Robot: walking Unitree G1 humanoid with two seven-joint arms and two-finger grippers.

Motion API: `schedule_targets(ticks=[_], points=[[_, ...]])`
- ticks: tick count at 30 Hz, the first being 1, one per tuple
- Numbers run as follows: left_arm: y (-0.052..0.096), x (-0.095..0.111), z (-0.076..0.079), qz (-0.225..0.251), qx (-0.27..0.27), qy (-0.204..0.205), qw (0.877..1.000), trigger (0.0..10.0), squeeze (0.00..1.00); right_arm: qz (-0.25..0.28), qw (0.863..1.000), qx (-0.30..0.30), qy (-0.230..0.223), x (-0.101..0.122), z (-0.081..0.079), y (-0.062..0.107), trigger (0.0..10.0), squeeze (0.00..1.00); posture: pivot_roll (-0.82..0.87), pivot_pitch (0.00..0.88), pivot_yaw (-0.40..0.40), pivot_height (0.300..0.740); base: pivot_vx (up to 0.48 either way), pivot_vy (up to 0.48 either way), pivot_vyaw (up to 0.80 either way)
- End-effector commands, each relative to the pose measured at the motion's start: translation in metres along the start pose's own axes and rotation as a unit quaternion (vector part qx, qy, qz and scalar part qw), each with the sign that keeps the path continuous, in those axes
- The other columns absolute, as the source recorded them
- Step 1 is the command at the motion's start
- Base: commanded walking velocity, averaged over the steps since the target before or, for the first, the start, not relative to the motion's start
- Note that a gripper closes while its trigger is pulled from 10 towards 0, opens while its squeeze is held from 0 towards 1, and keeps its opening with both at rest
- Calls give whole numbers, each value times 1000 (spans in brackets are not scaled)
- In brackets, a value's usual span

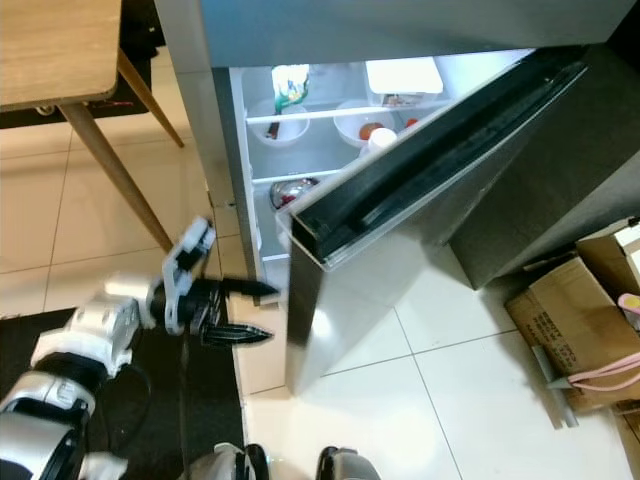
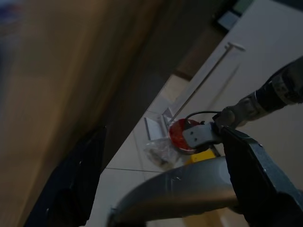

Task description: Restocking fridge

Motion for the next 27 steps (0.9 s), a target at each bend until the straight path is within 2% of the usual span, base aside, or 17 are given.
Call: schedule_targets(ticks=[1,3,6,8,9,12,13,16,17,18,20,21,23,24,25,26,27], points=[[16,-36,1,-6,35,49,998,10000,0,-25,1000,4,-12,-13,-6,0,10000,0,-187,260,-21,740,0,0,0],[27,-59,3,-6,71,77,995,10000,0,-24,1000,3,-13,-12,-6,0,10000,0,-186,253,-21,740,0,0,0],[32,-69,3,-2,96,90,991,10000,0,-23,1000,3,-14,-11,-6,0,10000,0,-186,252,-22,740,0,0,0],[39,-91,7,4,157,123,980,10000,0,-23,1000,3,-15,-10,-7,0,10000,0,-179,243,-18,740,0,0,0],[39,-91,7,4,157,123,980,10000,0,-23,1000,3,-15,-10,-7,0,10000,0,-179,243,-18,740,0,0,0],[55,-140,15,0,289,178,941,10000,0,-26,999,-3,-21,-11,-7,0,10000,0,-177,229,-14,740,0,0,0],[59,-149,17,1,315,190,930,10000,0,-26,999,-5,-24,-11,-7,0,10000,0,-177,228,-14,740,0,0,0],[73,-186,29,-16,408,231,883,10000,0,-27,999,-7,-29,-10,-7,-1,10000,0,-174,211,-11,740,0,0,0],[79,-206,38,-24,455,257,852,10000,0,-27,999,-8,-31,-9,-7,-1,10000,0,-169,196,-10,740,0,0,0],[79,-206,38,-24,455,257,852,10000,0,-27,999,-8,-31,-9,-7,-1,10000,0,-169,196,-10,740,0,0,0],[84,-222,48,-39,489,276,827,10000,0,-26,999,-12,-38,-8,-6,-1,10000,0,-167,186,-7,740,0,0,0],[84,-222,48,-39,489,276,827,10000,0,-26,999,-12,-38,-8,-6,-1,10000,0,-167,186,-7,740,0,0,0],[89,-238,60,-45,524,297,797,10000,0,-24,998,-16,-47,-6,-6,-1,10000,0,-164,173,-2,740,0,0,0],[89,-238,60,-45,524,297,797,10000,0,-24,998,-16,-47,-6,-6,-1,10000,0,-164,173,-2,740,0,0,0],[91,-246,65,-51,544,307,779,10000,0,-22,998,-18,-52,-4,-6,-2,10000,0,-162,164,1,740,0,0,0],[93,-255,72,-60,569,322,755,10000,0,-21,998,-19,-57,-2,-6,-2,10000,0,-156,152,4,740,0,0,0],[93,-255,72,-60,569,322,755,10000,0,-21,998,-19,-57,-2,-6,-2,10000,0,-156,152,4,740,0,0,0]])
Point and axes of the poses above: a point about 5 cm out from each wrist's last joint towards the gripper, its own y axis pointing back from the gripper into the wrist, its own x axis along the axis of the wrist's last joint, z = x × y, the point moved 2 cm from there along -y, pointing out of the wrist towards the gripper, and after that the axes turned 5 degrees about y, right-handed, at the moved point
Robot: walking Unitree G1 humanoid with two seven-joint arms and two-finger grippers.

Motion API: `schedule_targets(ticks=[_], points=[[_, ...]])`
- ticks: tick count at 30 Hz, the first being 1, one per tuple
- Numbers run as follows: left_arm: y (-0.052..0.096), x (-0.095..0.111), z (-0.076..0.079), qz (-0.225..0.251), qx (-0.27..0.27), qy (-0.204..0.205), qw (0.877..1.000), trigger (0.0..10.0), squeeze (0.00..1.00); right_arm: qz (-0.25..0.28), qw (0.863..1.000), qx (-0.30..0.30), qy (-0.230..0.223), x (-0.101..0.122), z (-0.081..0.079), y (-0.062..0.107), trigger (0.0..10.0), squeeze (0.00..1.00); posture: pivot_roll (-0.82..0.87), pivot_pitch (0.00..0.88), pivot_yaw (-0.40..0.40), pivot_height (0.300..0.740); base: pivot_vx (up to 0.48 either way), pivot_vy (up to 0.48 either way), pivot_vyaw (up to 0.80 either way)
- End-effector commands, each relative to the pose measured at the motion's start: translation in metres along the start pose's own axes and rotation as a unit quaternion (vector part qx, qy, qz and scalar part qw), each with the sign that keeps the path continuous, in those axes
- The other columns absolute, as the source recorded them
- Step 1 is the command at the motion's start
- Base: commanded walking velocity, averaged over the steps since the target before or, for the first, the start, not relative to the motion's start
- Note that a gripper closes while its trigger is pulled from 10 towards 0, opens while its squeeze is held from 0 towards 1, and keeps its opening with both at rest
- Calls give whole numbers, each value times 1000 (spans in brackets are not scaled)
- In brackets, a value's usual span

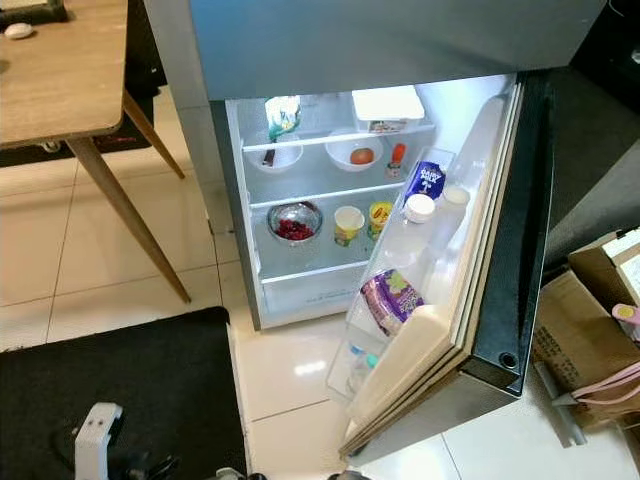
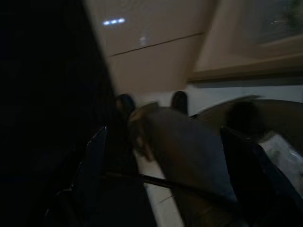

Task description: Restocking fridge

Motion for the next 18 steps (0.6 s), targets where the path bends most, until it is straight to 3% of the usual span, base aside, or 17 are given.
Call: schedule_targets(ticks=[1,3,7,8,18], points=[[5,-31,-6,-31,62,40,997,10000,0,-15,1000,2,-16,-7,-6,0,10000,0,-144,135,2,740,0,0,0],[8,-42,-9,-28,107,72,991,10000,0,-13,1000,6,-16,-3,-9,-1,10000,0,-136,121,-1,740,0,0,0],[7,-43,-9,-24,116,81,990,10000,0,-13,1000,7,-17,-1,-10,-1,10000,0,-133,105,-3,740,0,0,0],[1,-45,-1,-13,122,97,988,10000,0,-10,1000,9,-18,3,-12,-2,10000,0,-123,81,-11,740,0,0,0],[-8,-45,8,-16,148,109,983,10000,0,-4,1000,11,-15,14,-12,-3,10000,0,-115,29,-21,740,0,0,0]])
Point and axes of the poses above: a point about 5 cm out from each wrist's last joint towards the gripper, its own y axis pointing back from the gripper into the wrist, its own x axis along the axis of the wrist's last joint, z = x × y, the point moved 2 cm from there along -y, pointing out of the wrist towards the gripper, and after that the axes turned 5 degrees about y, right-handed, at the moved point
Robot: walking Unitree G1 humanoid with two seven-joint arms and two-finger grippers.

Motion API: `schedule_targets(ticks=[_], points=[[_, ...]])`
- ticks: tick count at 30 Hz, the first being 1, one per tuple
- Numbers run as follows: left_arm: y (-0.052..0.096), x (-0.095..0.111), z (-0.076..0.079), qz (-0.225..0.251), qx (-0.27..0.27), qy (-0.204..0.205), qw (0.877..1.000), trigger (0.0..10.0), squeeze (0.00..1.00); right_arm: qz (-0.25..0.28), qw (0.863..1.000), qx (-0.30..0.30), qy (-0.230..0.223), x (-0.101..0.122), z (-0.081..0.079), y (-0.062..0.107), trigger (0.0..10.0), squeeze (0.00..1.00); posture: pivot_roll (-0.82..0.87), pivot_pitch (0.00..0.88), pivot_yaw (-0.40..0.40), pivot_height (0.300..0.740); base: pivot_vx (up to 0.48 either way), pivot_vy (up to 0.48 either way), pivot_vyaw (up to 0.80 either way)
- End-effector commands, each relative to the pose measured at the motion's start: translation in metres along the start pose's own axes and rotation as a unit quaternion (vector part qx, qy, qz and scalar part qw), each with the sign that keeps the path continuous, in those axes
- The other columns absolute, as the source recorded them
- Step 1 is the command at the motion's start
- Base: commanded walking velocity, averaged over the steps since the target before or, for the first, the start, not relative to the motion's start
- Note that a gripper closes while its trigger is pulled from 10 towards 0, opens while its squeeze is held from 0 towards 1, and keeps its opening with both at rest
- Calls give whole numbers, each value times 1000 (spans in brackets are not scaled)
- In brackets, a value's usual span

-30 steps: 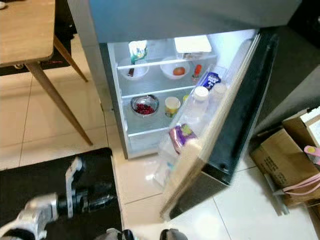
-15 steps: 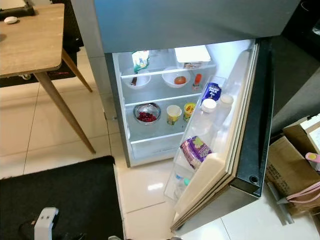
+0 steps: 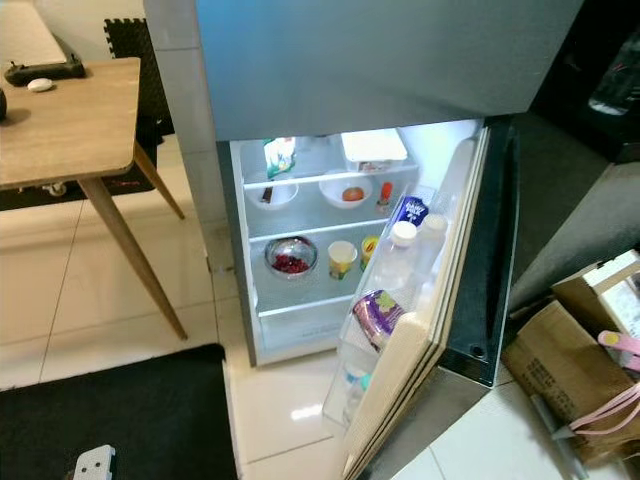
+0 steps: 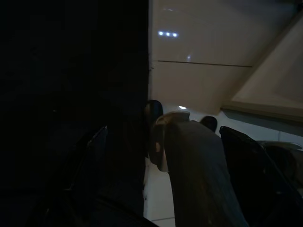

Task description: Restocking fridge

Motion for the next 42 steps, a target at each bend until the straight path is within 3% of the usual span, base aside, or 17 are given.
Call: schedule_targets(ticks=[1,4,42], points=[[1,-10,-2,-17,12,5,1000,10000,0,-8,1000,-1,-3,-2,0,0,10000,0,-114,24,-22,740,0,0,0],[2,-10,-3,-16,16,6,1000,10000,0,-13,1000,0,4,-2,0,0,10000,0,-112,21,-24,740,0,0,0],[-1,-19,7,-27,24,-6,999,10000,0,-22,999,37,0,-2,-9,0,10000,0,-100,12,-33,740,0,0,-753]])
Point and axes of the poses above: a point about 5 cm out from each wrist's last joint towards the gripper, its own y axis pointing back from the gripper into the wrist, its own x axis along the axis of the wrist's last joint, z = x × y, the point moved 2 cm from there along -y, pointing out of the wrist towards the gripper, and after that the axes turned 5 degrees about y, right-handed, at the moved point
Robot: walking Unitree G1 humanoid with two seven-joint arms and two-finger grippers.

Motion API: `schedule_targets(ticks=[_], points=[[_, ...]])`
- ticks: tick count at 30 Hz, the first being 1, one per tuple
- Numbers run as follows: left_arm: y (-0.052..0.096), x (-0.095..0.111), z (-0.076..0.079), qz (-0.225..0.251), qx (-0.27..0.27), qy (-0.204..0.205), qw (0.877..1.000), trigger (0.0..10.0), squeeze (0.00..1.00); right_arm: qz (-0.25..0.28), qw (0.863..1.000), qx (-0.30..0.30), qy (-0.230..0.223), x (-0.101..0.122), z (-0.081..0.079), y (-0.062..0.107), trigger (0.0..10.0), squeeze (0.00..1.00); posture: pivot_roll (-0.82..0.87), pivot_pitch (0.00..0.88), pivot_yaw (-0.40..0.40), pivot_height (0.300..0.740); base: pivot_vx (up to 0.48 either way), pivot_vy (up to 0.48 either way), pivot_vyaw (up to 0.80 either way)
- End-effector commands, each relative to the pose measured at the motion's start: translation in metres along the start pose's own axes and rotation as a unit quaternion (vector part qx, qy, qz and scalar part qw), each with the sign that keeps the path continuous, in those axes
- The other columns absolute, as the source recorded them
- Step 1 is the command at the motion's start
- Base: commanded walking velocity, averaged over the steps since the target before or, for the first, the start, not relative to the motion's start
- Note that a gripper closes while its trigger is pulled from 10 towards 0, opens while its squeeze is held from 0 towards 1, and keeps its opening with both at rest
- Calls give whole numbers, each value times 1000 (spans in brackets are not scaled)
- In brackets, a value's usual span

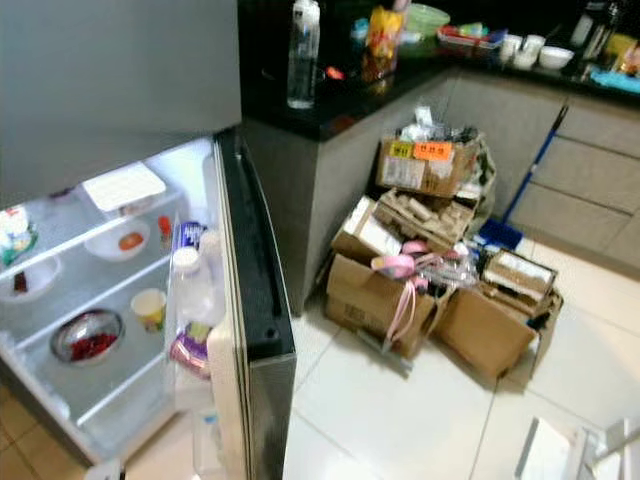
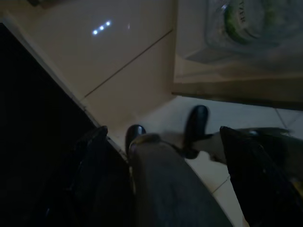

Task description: Restocking fridge

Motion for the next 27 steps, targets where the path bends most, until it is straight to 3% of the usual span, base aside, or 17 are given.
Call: schedule_targets(ticks=[1,7,12,13,14,15,16,17,20,21,22,23,24,25,27], points=[[-1,1,3,2,-1,-2,1000,10000,0,-6,1000,-1,-6,-5,1,0,10000,0,-100,12,-33,740,0,0,0],[-1,7,0,16,9,-1,1000,10000,0,-4,1000,0,-5,-5,1,0,10000,0,-103,15,-33,740,0,0,0],[-2,33,-3,77,24,43,996,10000,0,-4,1000,0,-5,-6,1,0,10000,0,-102,17,-37,740,0,0,0],[-3,65,-1,143,7,120,982,10000,0,-4,1000,0,-4,-6,1,0,10000,0,-101,17,-41,740,0,0,0],[-3,65,-1,143,7,120,982,10000,0,-4,1000,0,-4,-6,1,0,10000,0,-101,17,-41,740,0,0,0],[0,96,0,204,-18,186,961,10000,0,-3,1000,0,-4,-7,2,1,10000,0,-102,18,-43,740,0,0,0],[0,96,0,204,-18,186,961,10000,0,-3,1000,0,-4,-7,2,1,10000,0,-102,18,-43,740,0,0,0],[3,119,3,245,-47,218,943,10000,0,-3,1000,-1,-5,-7,2,1,10000,0,-102,18,-43,740,0,0,0],[5,135,11,267,-82,219,935,10000,0,-4,1000,-2,-5,-7,2,1,10000,0,-102,18,-43,740,0,0,0],[5,150,30,276,-141,196,931,9725,0,-4,1000,-2,-5,-7,2,1,10000,0,-99,18,-39,740,0,0,0],[5,150,30,276,-141,196,931,9725,0,-4,1000,-2,-5,-7,2,1,10000,0,-99,18,-39,740,0,0,0],[6,155,38,278,-166,188,927,0,0,-4,1000,-2,-5,-8,2,0,10000,0,-99,18,-39,740,0,0,0],[6,160,49,278,-194,171,925,0,0,-4,1000,-2,-5,-8,1,0,10000,0,-99,18,-39,740,0,0,0],[6,160,49,278,-194,171,925,0,0,-4,1000,-2,-5,-8,1,0,10000,0,-99,18,-39,740,0,0,0],[6,166,73,274,-237,131,923,0,0,-3,1000,0,-8,-7,-1,0,10000,0,-99,18,-39,740,0,0,0]])
Point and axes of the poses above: a point about 5 cm out from each wrist's last joint towards the gripper, its own y axis pointing back from the gripper into the wrist, its own x axis along the axis of the wrist's last joint, z = x × y, the point moved 2 cm from there along -y, pointing out of the wrist towards the gripper, and after that the axes turned 5 degrees about y, right-handed, at the moved point
